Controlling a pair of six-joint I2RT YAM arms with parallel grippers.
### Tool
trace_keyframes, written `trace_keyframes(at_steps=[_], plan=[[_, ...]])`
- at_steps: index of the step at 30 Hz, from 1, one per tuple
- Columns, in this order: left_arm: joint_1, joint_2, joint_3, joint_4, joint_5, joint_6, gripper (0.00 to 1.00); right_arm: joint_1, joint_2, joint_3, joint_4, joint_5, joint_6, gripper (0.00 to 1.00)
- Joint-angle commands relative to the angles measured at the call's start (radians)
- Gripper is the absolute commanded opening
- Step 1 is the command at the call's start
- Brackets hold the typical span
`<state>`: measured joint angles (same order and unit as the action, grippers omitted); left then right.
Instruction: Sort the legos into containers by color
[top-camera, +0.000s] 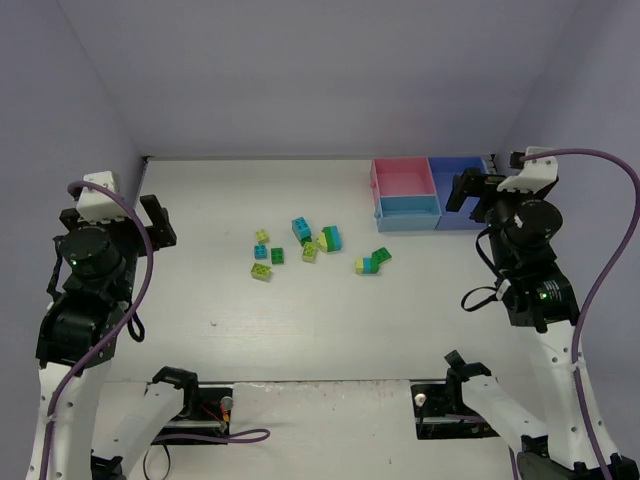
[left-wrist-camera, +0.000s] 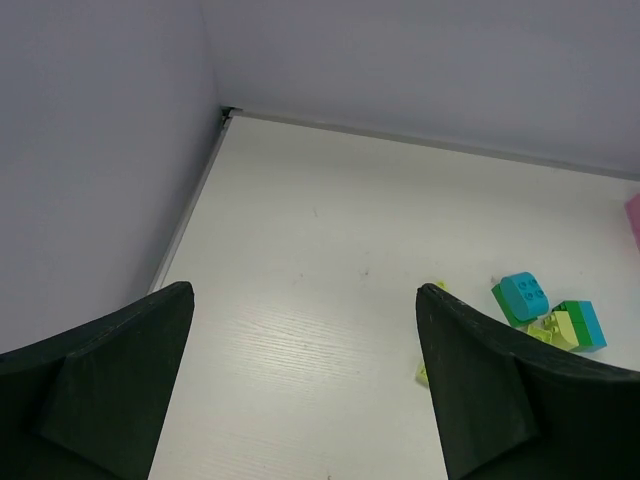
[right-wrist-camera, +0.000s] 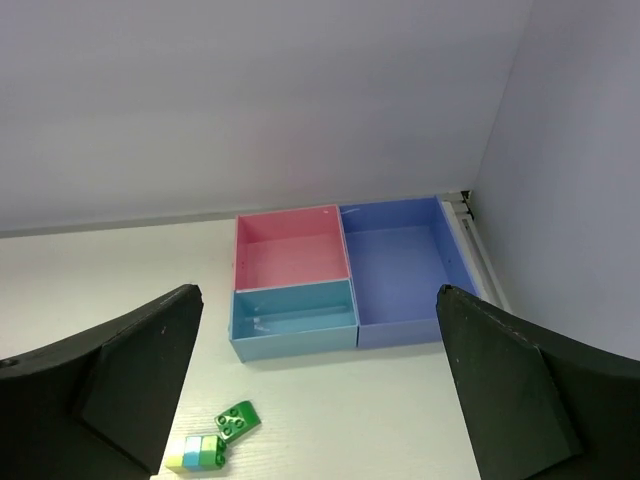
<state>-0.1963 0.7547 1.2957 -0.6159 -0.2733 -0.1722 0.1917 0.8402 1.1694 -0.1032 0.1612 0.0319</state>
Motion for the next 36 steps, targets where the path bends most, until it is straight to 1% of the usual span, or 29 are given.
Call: trace_keyframes(at_steps=[1,4,5,7,8,9,10,13,14,17,18,19,20,23,26,29,32,36], plan=[[-0.003,0.024,0.008,0.058,0.013,-0.013,0.85,0.009,0.007,-0.002,0.048,0.005,0.025,1.0],[-0.003,0.029,0.004,0.051,0.013,-0.021,0.85,0.011,0.014,-0.026,0.043,0.038,0.101,1.0],[-0.003,0.031,0.002,0.051,0.014,-0.029,0.85,0.011,0.016,-0.046,0.042,0.032,0.147,1.0],[-0.005,0.041,-0.004,0.048,0.028,-0.041,0.85,0.011,0.031,-0.071,0.042,-0.009,0.187,1.0],[-0.003,0.044,-0.006,0.047,0.031,-0.059,0.85,0.011,0.04,-0.08,0.025,-0.005,0.213,1.0],[-0.003,0.049,-0.009,0.041,0.036,-0.069,0.85,0.011,0.065,-0.094,0.008,0.014,0.305,1.0],[-0.003,0.055,-0.01,0.039,0.049,-0.075,0.85,0.011,0.077,-0.102,-0.006,0.038,0.345,1.0],[-0.003,0.066,-0.018,0.03,0.072,-0.096,0.85,0.014,0.121,-0.149,-0.041,0.047,0.476,1.0],[-0.003,0.069,-0.021,0.028,0.074,-0.105,0.85,0.015,0.138,-0.157,-0.076,0.061,0.511,1.0],[-0.003,0.078,-0.029,0.013,0.079,-0.118,0.85,0.029,0.261,-0.149,-0.188,0.07,0.623,1.0],[-0.003,0.083,-0.03,0.002,0.077,-0.121,0.85,0.037,0.317,-0.152,-0.196,0.066,0.644,1.0],[-0.003,0.086,-0.033,-0.004,0.077,-0.122,0.85,0.054,0.341,-0.172,-0.197,0.063,0.696,1.0],[-0.005,0.087,-0.038,-0.008,0.075,-0.124,0.85,0.063,0.359,-0.183,-0.197,0.078,0.727,0.97],[-0.003,0.086,-0.049,-0.027,0.071,-0.127,0.85,0.117,0.437,-0.195,-0.199,0.106,0.827,0.96],[-0.003,0.078,-0.078,-0.035,0.066,-0.13,0.85,0.163,0.526,-0.179,-0.199,0.126,0.902,0.93],[-0.003,0.069,-0.117,-0.035,0.065,-0.136,0.85,0.187,0.62,-0.154,-0.199,0.158,0.954,0.92],[-0.003,0.066,-0.157,-0.035,0.048,-0.153,0.85,0.199,0.723,-0.12,-0.194,0.182,0.988,0.89],[-0.003,0.072,-0.202,-0.033,0.057,-0.162,0.85,0.203,0.798,-0.074,-0.181,0.201,0.996,0.86]])
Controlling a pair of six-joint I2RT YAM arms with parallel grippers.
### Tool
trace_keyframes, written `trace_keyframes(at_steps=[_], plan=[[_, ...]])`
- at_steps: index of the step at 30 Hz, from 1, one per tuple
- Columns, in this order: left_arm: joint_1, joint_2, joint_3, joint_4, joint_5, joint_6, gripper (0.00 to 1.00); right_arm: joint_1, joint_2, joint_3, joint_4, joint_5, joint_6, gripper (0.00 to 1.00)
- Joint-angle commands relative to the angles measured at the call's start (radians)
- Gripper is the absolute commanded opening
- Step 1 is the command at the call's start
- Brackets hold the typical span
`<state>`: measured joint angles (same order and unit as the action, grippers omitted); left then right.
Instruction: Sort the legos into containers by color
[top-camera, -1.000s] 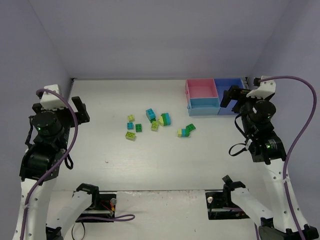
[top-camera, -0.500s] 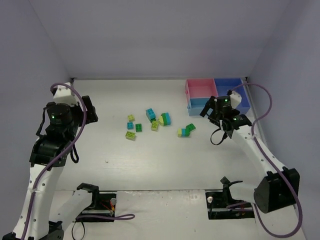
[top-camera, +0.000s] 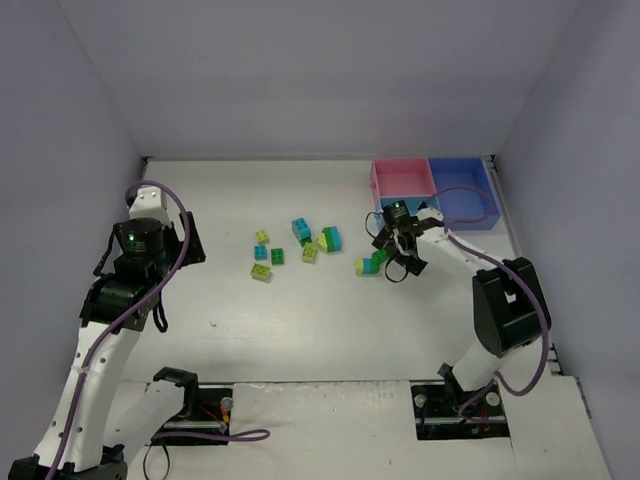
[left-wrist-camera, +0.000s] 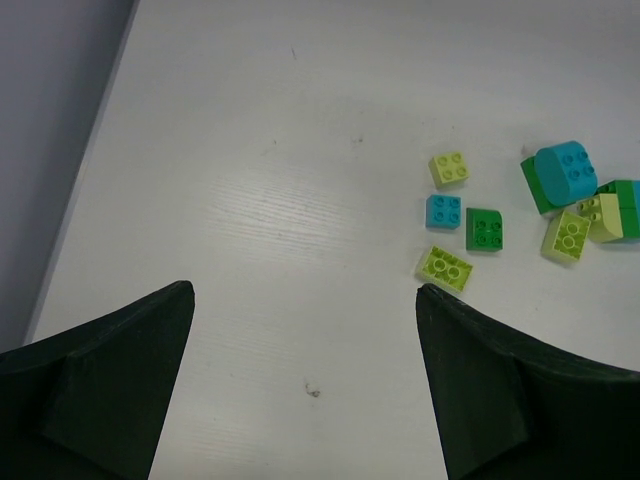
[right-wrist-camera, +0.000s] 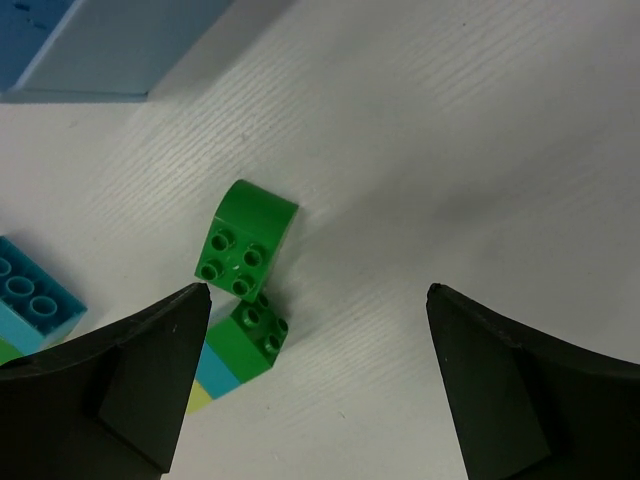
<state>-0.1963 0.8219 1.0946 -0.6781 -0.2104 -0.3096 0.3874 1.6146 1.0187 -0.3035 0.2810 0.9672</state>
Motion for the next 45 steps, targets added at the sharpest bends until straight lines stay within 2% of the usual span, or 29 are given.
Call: trace_keyframes(at_steps=[1,12,15,16,18,19,21,22,23,24,27,32,34,39,41,45], plan=[[-0.003,0.008,-0.005,0.029,-0.001,-0.028,0.85,0.007,0.037,0.086,0.024,0.083,0.061,0.86],[-0.003,0.014,-0.033,0.041,0.006,-0.023,0.85,0.041,0.203,0.162,0.066,0.047,0.071,0.84],[-0.006,0.016,-0.039,0.043,0.005,-0.017,0.85,0.057,0.229,0.166,0.069,0.052,0.074,0.77],[-0.006,0.013,-0.039,0.041,0.003,-0.017,0.85,0.062,0.235,0.162,0.07,0.055,0.074,0.7],[-0.011,0.014,-0.042,0.041,-0.001,-0.013,0.85,0.067,0.243,0.156,0.072,0.06,0.074,0.63],[-0.012,0.014,-0.044,0.043,-0.003,-0.011,0.85,0.07,0.242,0.156,0.072,0.067,0.07,0.55],[-0.015,0.014,-0.044,0.045,-0.003,-0.01,0.85,0.085,0.232,0.165,0.072,0.089,0.035,0.45],[-0.017,0.014,-0.045,0.046,-0.001,-0.01,0.85,0.094,0.225,0.172,0.07,0.118,0.018,0.33],[-0.02,0.014,-0.044,0.048,0.0,-0.01,0.85,0.116,0.199,0.187,0.07,0.135,-0.022,0.28],[-0.022,0.014,-0.042,0.049,0.003,-0.01,0.85,0.126,0.185,0.195,0.07,0.151,-0.044,0.16],[-0.023,0.014,-0.045,0.054,0.003,-0.011,0.85,0.143,0.117,0.234,0.073,0.184,-0.128,0.01],[-0.025,0.013,-0.058,0.066,0.025,-0.014,0.85,0.119,0.002,0.308,0.093,0.231,-0.352,0.0],[-0.026,0.008,-0.068,0.071,0.035,-0.016,0.85,0.056,-0.039,0.319,0.13,0.224,-0.474,0.0],[-0.029,-0.007,-0.113,0.101,0.059,-0.014,0.85,-0.239,-0.047,0.34,0.227,0.037,-0.651,0.01],[-0.031,-0.013,-0.145,0.113,0.062,-0.019,0.85,-0.309,-0.019,0.362,0.24,0.003,-0.725,0.02],[-0.034,-0.027,-0.211,0.184,0.08,-0.034,0.85,-0.441,0.071,0.42,0.254,-0.116,-0.76,0.05]])
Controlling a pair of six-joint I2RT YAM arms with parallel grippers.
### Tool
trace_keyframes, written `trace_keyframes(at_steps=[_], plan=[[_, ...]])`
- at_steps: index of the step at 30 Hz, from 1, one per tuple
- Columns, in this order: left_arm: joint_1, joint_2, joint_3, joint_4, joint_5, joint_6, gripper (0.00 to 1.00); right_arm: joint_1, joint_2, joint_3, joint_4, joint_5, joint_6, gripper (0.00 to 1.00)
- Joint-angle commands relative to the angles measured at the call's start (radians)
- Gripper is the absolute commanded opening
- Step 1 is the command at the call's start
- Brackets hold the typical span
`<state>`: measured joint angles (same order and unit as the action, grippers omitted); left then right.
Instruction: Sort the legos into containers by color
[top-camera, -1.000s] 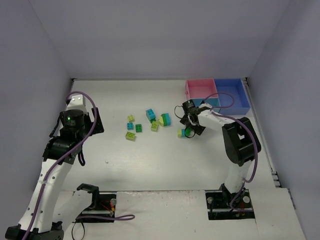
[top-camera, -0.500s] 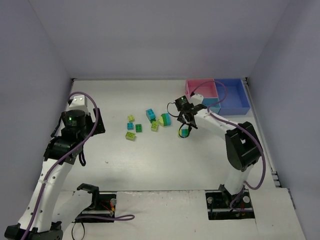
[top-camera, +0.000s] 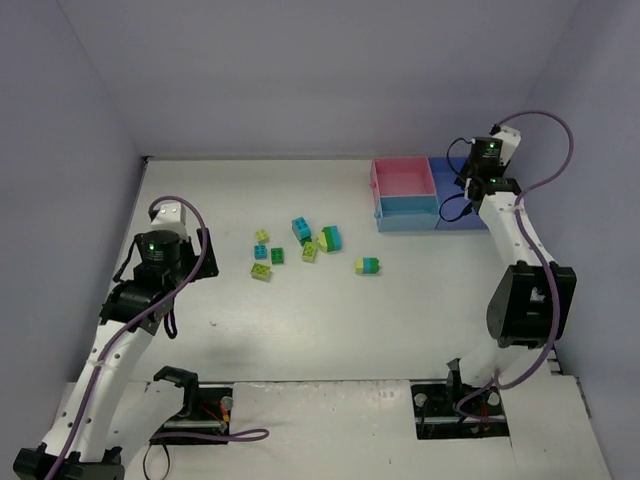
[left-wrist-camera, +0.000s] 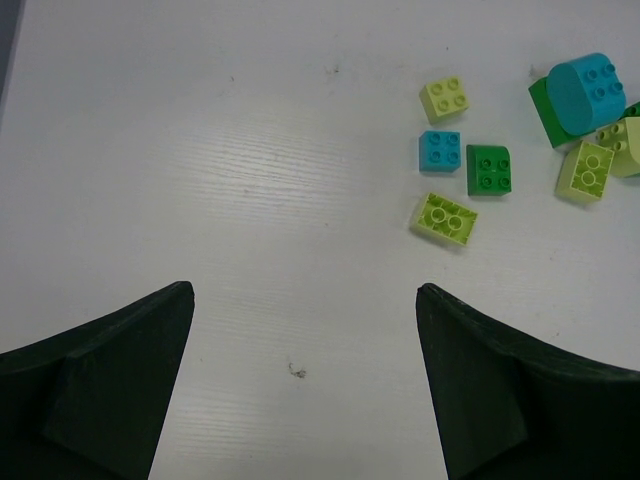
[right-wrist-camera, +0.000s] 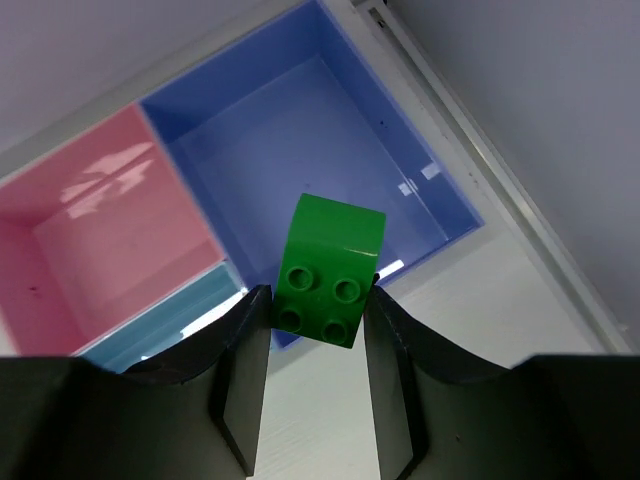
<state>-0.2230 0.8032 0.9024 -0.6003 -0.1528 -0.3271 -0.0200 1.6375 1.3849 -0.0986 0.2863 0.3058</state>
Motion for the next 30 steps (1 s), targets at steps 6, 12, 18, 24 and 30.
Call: trace_keyframes(at_steps=[6,12,18,24,30], plan=[[-0.006,-0.047,-0.112,0.203,0.007,-0.02,0.85,-0.1,0.215,0.134,0.059,-0.177,-0.131,0.46],[-0.006,-0.064,-0.12,0.203,-0.028,0.006,0.85,-0.09,0.2,0.164,0.059,-0.225,-0.172,0.85],[-0.006,-0.052,-0.122,0.211,-0.047,0.023,0.85,0.096,0.044,0.108,0.059,-0.259,-0.174,0.82],[-0.006,-0.042,-0.119,0.212,-0.051,0.028,0.85,0.429,-0.041,0.016,0.059,-0.274,-0.137,0.5],[-0.006,-0.039,-0.12,0.211,-0.064,0.026,0.85,0.669,-0.025,-0.043,0.056,-0.13,0.105,0.45]])
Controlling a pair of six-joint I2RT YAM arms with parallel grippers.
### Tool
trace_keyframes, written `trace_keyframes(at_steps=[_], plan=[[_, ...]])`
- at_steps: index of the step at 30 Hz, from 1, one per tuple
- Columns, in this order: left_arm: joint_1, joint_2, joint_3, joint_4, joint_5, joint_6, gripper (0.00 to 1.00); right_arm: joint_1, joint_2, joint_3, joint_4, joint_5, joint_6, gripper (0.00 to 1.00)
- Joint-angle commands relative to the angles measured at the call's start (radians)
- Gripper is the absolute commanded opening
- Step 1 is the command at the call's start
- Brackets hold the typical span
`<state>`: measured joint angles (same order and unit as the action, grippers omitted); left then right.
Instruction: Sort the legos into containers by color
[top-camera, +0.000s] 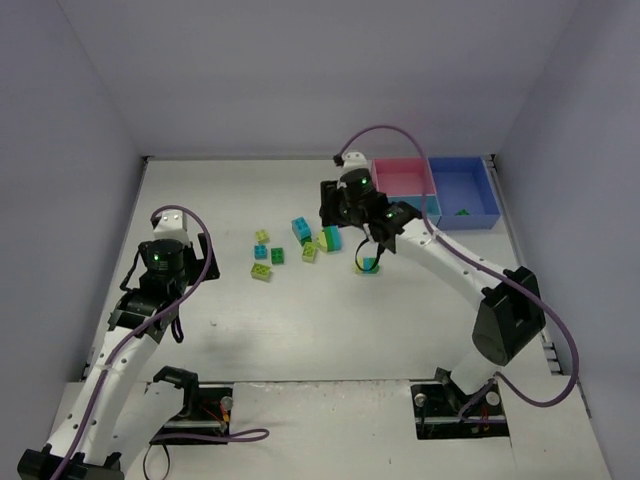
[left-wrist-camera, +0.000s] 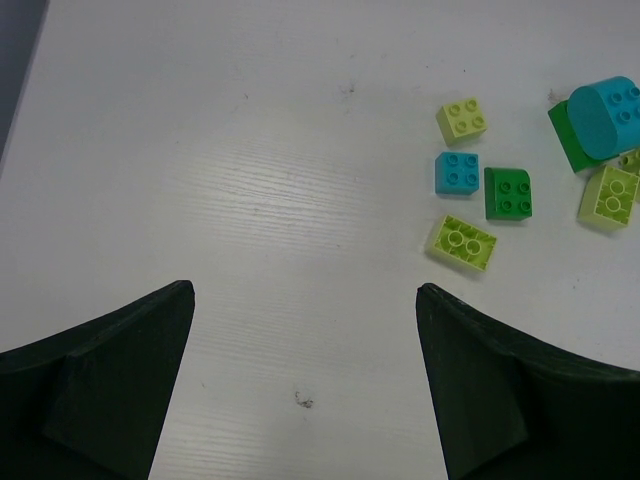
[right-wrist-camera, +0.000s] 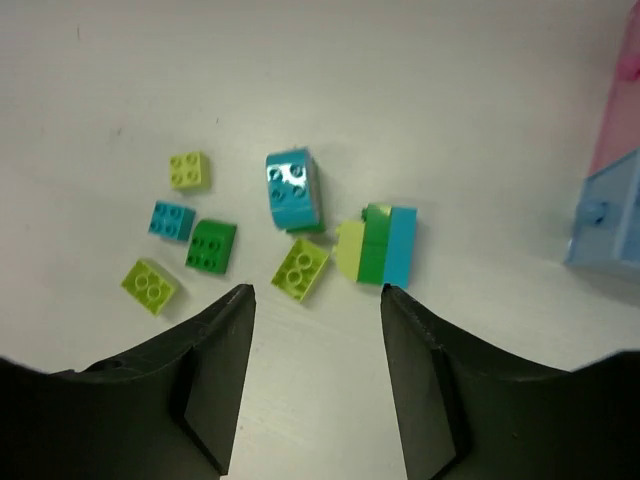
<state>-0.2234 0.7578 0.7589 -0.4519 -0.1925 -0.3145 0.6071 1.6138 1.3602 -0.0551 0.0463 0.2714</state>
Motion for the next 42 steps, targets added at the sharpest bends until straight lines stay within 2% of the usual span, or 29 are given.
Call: trace_keyframes(at_steps=[1,4,9,22,25,28,30,31,35,42], plan=[[-0.005,0.006,0.023,0.062,-0.021,0.014,0.85,0.093,0.009,-0.022,0.008,0.136,0.17,0.51],[-0.005,0.003,0.022,0.062,-0.015,0.014,0.85,0.152,0.064,-0.027,-0.008,0.196,0.274,0.64],[-0.005,0.0,0.02,0.059,-0.009,0.011,0.85,0.189,0.172,-0.006,-0.025,0.236,0.393,0.71],[-0.007,-0.002,0.023,0.059,0.014,0.011,0.85,0.187,0.445,0.145,-0.025,0.262,0.428,0.65],[-0.007,0.0,0.023,0.059,0.015,0.011,0.85,0.187,0.48,0.171,-0.026,0.282,0.43,0.61],[-0.007,0.002,0.022,0.061,0.018,0.011,0.85,0.187,0.501,0.178,-0.026,0.302,0.43,0.51],[-0.007,0.003,0.023,0.059,0.018,0.012,0.85,0.186,0.502,0.174,-0.026,0.316,0.428,0.37],[-0.007,0.005,0.022,0.059,0.016,0.012,0.85,0.184,0.498,0.168,-0.026,0.319,0.42,0.24],[-0.007,0.008,0.023,0.061,0.016,0.012,0.85,0.186,0.44,0.131,-0.028,0.322,0.396,0.0],[-0.007,0.017,0.026,0.061,0.013,0.014,0.85,0.099,0.157,0.031,-0.028,0.32,0.29,0.0]])
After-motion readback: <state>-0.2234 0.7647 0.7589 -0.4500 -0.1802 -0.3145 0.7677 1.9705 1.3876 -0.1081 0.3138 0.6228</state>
